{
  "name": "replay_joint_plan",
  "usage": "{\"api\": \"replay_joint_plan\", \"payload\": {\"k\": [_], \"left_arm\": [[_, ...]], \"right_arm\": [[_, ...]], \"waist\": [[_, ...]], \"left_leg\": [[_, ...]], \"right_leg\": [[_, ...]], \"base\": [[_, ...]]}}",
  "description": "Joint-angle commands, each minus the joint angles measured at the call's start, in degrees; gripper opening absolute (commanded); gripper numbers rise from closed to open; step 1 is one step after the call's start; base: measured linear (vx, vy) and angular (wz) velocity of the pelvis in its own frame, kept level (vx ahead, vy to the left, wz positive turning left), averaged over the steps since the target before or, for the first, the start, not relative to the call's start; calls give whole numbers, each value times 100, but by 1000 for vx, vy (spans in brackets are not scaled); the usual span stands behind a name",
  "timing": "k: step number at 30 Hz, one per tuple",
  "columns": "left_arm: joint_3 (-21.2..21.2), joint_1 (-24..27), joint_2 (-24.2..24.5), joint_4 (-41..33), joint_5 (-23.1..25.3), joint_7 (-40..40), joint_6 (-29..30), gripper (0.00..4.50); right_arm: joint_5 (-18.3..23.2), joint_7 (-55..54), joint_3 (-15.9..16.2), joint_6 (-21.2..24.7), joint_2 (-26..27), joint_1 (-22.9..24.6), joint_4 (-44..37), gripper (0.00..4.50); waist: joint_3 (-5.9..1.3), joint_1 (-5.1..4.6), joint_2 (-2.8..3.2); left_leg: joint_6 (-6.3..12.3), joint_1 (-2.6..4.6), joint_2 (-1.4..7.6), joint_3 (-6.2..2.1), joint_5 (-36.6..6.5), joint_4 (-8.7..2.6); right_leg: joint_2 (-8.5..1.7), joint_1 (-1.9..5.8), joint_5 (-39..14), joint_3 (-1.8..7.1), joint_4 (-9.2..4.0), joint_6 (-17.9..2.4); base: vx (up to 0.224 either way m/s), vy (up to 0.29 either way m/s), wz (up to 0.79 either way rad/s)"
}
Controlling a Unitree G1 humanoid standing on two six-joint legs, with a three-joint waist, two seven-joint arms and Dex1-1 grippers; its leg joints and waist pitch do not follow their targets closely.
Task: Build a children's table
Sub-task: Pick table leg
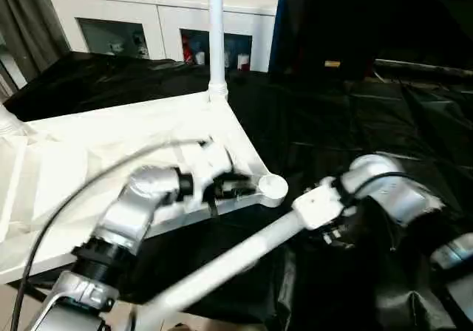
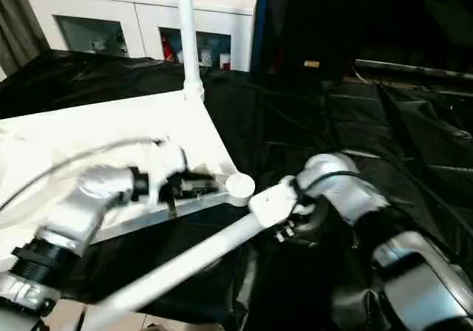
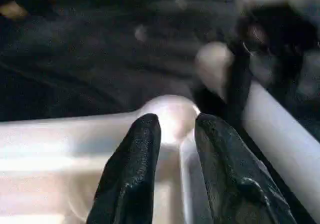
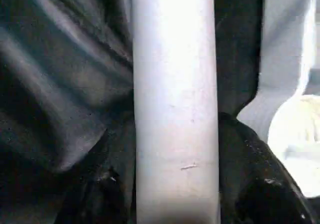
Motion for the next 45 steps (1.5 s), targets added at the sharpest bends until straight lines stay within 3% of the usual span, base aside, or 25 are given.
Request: {"api": "replay_joint_plan", "payload": {"k": [1, 5, 10, 14, 20, 26, 28, 34, 39, 43, 44, 45], "left_arm": [[380, -276, -53, 38, -169, 418, -194, 183], [1170, -723, -181, 347, -504, 1265, -305, 229], [1580, -959, -256, 470, -774, 1609, -263, 255], [2165, -1404, -343, 846, -1257, 2054, 94, 273], [2063, -1428, -269, 1068, -1021, 2180, 143, 273], [2060, -1483, -248, 1211, -987, 2388, 268, 273], [1939, -1560, -154, 1365, -813, 2492, 480, 273], [1765, -1605, -80, 1650, -453, 2524, -160, 273], [1573, -1573, -62, 1780, -265, 2501, -325, 273], [1367, -1544, 89, 2141, 43, 2430, -616, 273], [1299, -1543, 175, 2273, 140, 2394, -706, 273], [1294, -1544, 182, 2284, 148, 2391, -718, 273]], "right_arm": [[521, 159, -398, 324, -164, 76, -375, 186], [1175, 285, -923, 1021, -454, 373, -738, 186], [1412, 332, -1097, 1268, -657, 613, -959, 186], [1605, 368, -1333, 1562, -969, 1078, -1394, 185], [1551, 161, -1544, 1643, -1148, 1233, -1185, 184], [1455, 87, -1626, 1749, -1372, 1383, -1211, 184], [1448, 232, -1596, 1839, -1466, 1429, -1261, 184], [1438, 588, -1391, 1999, -1620, 1586, -1678, 184], [1811, 959, -1329, 2428, -1716, 1672, -2141, 184], [1890, 1301, -1269, 2637, -2102, 1724, -2285, 184], [2060, 1321, -1027, 2694, -2510, 1815, -2436, 184], [2076, 1321, -1010, 2704, -2543, 1826, -2457, 184]], "waist": [[-392, -8, -20], [-398, 1, -32], [-404, 24, -51], [-395, 50, -30], [-388, 41, -40], [-403, 44, -38], [-396, 42, -41], [-390, 56, -21], [-392, 72, -26], [-384, 93, -31], [-377, 106, -26], [-380, 123, -25]], "left_leg": [[577, 146, 324, -162, -880, -383], [602, 140, 309, -165, -862, -364], [601, 129, 303, -160, -816, -348], [632, 140, 285, -150, -846, -337], [599, 126, 294, -165, -866, -344], [642, 117, 296, -169, -752, -329], [655, 124, 290, -163, -774, -330], [623, 118, 296, -183, -930, -341], [681, 123, 311, -183, -910, -343], [640, 131, 313, -189, -971, -347], [613, 142, 322, -192, -995, -357], [589, 150, 334, -193, -1012, -354]], "right_leg": [[-474, 241, -94, 289, -353, -1575], [-462, 258, -10, 277, -349, -1579], [-473, 260, -85, 272, -363, -1542], [-458, 242, -123, 263, -390, -1556], [-474, 242, -336, 258, -406, -1491], [-475, 256, -129, 253, -384, -1527], [-463, 254, -127, 253, -390, -1527], [-483, 259, -338, 247, -424, -1451], [-488, 254, -209, 248, -407, -1489], [-485, 251, -411, 257, -434, -1394], [-497, 247, -467, 258, -452, -1375], [-506, 253, -474, 268, -447, -1351]], "base": [[0, 0, 0], [0, 0, 0], [0, 0, 0], [0, 0, 0], [0, 0, 0], [0, 0, 0], [0, 0, 0], [0, 0, 0], [0, 0, 0], [0, 0, 0], [0, 0, 0], [0, 0, 0]]}}
